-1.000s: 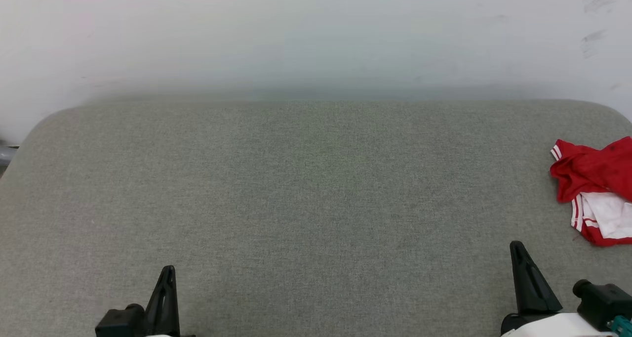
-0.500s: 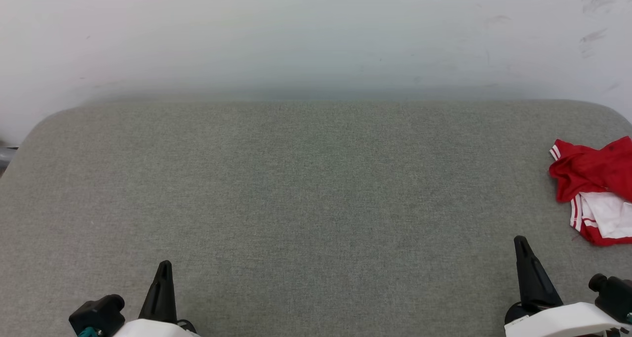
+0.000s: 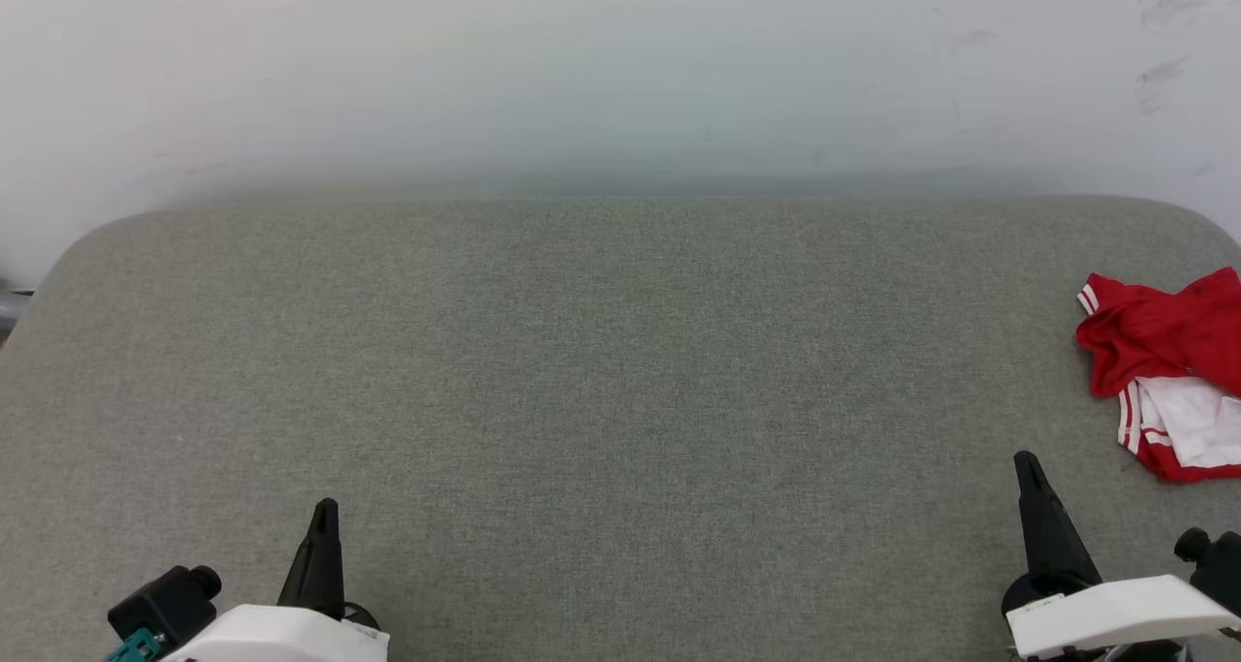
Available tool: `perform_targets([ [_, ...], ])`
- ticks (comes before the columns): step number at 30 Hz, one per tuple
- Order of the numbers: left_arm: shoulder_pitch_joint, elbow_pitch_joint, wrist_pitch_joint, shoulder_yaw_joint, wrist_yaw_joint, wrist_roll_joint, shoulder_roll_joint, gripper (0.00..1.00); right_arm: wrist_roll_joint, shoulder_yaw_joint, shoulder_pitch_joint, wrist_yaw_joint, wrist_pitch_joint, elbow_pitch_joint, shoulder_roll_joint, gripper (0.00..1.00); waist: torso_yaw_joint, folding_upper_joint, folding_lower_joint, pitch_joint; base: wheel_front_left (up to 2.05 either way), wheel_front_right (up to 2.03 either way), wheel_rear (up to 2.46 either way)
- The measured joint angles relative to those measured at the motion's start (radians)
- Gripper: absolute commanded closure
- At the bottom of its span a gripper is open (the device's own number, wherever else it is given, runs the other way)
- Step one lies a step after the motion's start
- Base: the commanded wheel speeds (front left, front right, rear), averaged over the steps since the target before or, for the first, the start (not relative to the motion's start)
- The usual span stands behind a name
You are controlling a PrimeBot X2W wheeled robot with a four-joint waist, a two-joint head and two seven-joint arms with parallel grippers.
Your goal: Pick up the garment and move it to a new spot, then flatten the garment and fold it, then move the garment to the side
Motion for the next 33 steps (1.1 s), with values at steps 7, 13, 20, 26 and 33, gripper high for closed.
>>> perform_targets([
  [7, -0.018, 0.012, 0.021, 0.007, -0.010, -0.102, -0.002, 1.00, 0.097, -0.002, -0.010, 0.000, 0.024, 0.010, -0.002, 1.00, -0.001, 0.0000, 0.0000, -0.001, 0.00, 0.00, 0.00],
  [13, -0.035, 0.023, 0.041, 0.014, -0.019, -0.183, -0.005, 1.00, 0.175, -0.004, -0.027, 0.000, 0.041, 0.017, -0.003, 1.00, -0.002, 0.0000, 0.0000, -0.001, 0.00, 0.00, 0.00],
  [20, -0.052, 0.034, 0.063, 0.022, -0.029, -0.272, -0.007, 1.00, 0.258, -0.008, -0.035, 0.000, 0.058, 0.026, -0.004, 1.00, -0.003, 0.0000, 0.0000, -0.002, 0.00, 0.00, 0.00],
  [26, -0.063, 0.043, 0.080, 0.030, -0.037, -0.344, -0.010, 1.00, 0.325, -0.011, -0.045, 0.000, 0.074, 0.034, -0.005, 1.00, -0.004, 0.0000, 0.0000, -0.002, 0.00, 0.00, 0.00],
  [33, -0.076, 0.055, 0.099, 0.036, -0.045, -0.423, -0.014, 1.00, 0.400, -0.015, -0.057, 0.000, 0.089, 0.041, -0.005, 1.00, -0.005, 0.0000, 0.0000, -0.003, 0.00, 0.00, 0.00],
])
